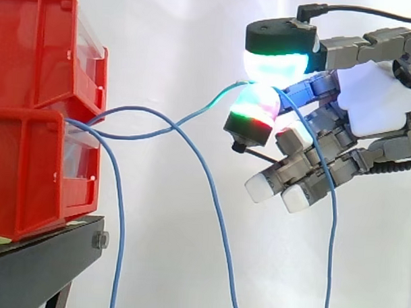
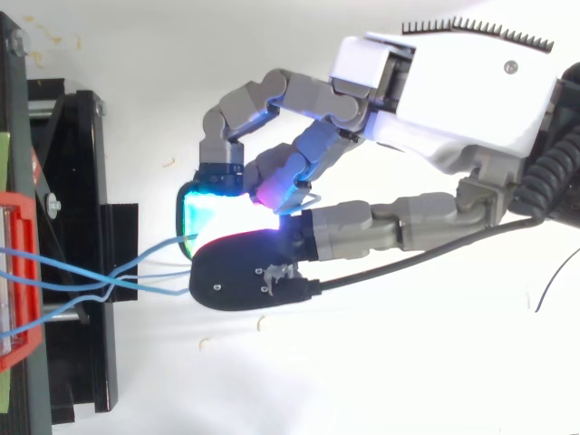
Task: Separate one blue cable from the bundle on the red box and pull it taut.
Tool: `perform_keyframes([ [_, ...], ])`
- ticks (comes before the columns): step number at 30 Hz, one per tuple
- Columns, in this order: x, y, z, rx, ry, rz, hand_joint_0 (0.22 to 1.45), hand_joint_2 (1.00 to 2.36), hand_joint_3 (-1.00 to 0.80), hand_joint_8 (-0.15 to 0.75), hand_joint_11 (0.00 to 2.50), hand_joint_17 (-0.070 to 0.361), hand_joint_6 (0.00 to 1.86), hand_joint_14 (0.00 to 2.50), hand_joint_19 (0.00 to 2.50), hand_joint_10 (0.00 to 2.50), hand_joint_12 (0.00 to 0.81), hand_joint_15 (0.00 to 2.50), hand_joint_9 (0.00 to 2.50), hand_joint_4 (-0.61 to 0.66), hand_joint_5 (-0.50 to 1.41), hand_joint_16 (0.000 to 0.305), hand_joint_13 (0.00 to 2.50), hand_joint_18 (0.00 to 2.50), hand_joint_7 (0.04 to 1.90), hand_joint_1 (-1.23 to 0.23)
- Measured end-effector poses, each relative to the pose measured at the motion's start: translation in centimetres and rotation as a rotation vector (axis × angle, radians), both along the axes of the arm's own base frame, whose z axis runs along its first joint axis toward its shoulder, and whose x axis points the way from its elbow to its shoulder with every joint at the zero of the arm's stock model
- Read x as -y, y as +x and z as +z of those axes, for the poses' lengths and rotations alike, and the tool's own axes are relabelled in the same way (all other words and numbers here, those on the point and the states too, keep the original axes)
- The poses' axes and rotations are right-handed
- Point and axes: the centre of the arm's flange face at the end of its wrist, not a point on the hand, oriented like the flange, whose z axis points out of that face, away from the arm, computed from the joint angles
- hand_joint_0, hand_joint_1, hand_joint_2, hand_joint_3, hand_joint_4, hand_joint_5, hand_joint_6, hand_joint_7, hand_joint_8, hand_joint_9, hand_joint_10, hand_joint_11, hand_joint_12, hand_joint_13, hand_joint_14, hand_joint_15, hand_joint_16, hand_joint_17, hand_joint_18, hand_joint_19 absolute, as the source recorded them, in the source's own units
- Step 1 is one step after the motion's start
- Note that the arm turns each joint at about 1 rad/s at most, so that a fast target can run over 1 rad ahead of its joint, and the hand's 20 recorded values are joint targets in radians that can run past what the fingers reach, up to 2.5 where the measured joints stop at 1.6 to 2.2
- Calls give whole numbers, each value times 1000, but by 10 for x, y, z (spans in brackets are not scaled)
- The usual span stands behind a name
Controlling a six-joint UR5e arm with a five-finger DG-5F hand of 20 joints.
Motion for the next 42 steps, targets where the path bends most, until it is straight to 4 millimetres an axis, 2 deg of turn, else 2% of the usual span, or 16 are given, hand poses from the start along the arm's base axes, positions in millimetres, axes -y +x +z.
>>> perform_keyframes([
  [42,0,0,0,0,0,0,561,1189,-3,411,792,142,916,8,287,10,454,362,1064,-43,-123,63,754,732,1119,-764],
])
